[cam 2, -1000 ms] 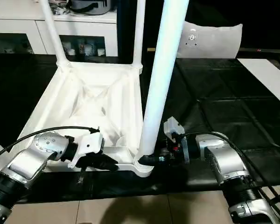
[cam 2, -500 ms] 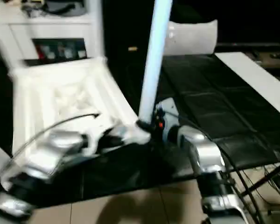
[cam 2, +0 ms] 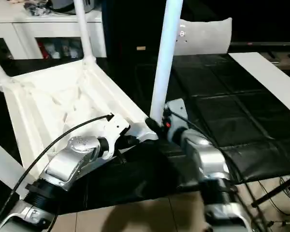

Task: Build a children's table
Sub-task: Rotate leg to tighten

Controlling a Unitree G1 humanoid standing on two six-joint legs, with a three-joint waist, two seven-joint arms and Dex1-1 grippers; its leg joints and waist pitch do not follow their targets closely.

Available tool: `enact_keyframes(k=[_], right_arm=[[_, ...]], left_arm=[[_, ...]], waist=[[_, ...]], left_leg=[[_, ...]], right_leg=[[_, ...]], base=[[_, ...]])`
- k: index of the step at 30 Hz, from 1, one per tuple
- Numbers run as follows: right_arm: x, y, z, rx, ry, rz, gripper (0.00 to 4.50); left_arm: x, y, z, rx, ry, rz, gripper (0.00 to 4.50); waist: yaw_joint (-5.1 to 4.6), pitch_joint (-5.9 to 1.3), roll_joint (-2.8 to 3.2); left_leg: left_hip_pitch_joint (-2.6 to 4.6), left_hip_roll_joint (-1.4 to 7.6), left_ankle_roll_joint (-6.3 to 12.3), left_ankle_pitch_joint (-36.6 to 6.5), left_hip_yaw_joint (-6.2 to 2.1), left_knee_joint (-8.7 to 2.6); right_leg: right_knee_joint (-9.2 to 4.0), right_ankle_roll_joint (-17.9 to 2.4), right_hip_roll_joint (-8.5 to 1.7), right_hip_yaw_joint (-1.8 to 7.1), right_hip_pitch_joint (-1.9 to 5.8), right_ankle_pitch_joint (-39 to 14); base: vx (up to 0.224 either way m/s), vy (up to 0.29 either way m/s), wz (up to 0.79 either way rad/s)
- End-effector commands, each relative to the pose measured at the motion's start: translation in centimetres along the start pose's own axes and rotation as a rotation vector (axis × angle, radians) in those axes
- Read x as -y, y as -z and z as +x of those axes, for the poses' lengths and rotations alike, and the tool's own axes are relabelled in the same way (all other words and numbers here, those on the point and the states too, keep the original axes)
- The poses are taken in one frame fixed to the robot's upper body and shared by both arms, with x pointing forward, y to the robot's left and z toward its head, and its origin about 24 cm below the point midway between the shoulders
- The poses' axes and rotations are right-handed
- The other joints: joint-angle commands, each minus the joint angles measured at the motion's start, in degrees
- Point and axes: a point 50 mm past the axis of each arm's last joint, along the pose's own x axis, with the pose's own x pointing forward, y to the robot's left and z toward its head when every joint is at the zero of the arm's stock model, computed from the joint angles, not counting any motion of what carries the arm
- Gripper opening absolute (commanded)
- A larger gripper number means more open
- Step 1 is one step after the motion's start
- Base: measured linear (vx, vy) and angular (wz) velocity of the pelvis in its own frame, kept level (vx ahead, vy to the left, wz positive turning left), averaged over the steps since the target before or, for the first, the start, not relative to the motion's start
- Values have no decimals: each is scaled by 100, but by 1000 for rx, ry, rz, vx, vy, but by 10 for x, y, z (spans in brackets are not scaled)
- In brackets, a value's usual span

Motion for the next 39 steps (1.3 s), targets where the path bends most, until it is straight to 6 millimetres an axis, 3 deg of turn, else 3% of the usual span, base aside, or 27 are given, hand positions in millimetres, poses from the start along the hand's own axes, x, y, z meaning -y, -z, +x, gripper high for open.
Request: enact_keyframes(k=[1,4,8,9,13,17,19,24,26,39], right_arm=[[3,-5,-4,19,-28,-19,356],[7,-7,-10,22,-65,-35,380],[7,-11,-31,26,-304,-142,411],[6,-10,-37,4,-375,-172,411],[5,-9,-46,-28,-506,-205,411],[5,-8,-47,-51,-600,-212,395],[4,-8,-47,-57,-625,-211,361],[0,-5,-43,-64,-691,-201,330],[-6,-3,-42,-69,-742,-186,310],[-14,1,-38,-69,-821,-144,211]], left_arm=[[0,-9,-5,41,31,51,0],[0,-6,-8,27,66,68,0],[-2,1,-16,-20,164,143,0],[-1,3,-20,-33,216,178,0],[1,9,-28,-67,330,252,0],[1,12,-37,-92,422,318,0],[1,13,-40,-104,455,337,0],[3,15,-48,-134,553,377,0],[3,16,-50,-136,568,384,0],[0,18,-52,-137,567,372,0]], waist=[[52,-366,1],[65,-362,6],[127,-365,3],[146,-361,-20],[199,-348,-18],[268,-350,-13],[287,-350,-26],[353,-363,-14],[369,-361,-44],[382,-369,-9]], left_leg=[[-134,115,441,-129,-38,-348],[-111,120,447,-196,-32,-349],[-104,155,536,-164,-41,-343],[-113,144,592,-182,-35,-338],[-97,139,581,-288,-25,-346],[-57,177,518,-262,-27,-355],[-68,194,495,-256,-31,-359],[-74,207,448,-172,-28,-355],[-85,200,443,-189,-24,-357],[-87,193,365,-206,-31,-355]], right_leg=[[-425,-38,-467,403,449,-1777],[-449,5,-463,397,434,-1940],[-411,-31,-463,414,423,-1756],[-408,-47,-458,410,430,-1758],[-451,-10,-472,405,419,-2081],[-436,-78,-470,412,384,-2067],[-413,-133,-477,418,393,-2003],[-361,-252,-498,443,395,-1810],[-367,-224,-496,435,410,-1856],[-380,-127,-489,428,405,-1942]], base=[[0,0,0],[0,0,0],[0,0,0],[0,0,0],[0,0,0],[0,0,0],[0,0,0],[0,0,0],[0,0,0],[0,0,0]])
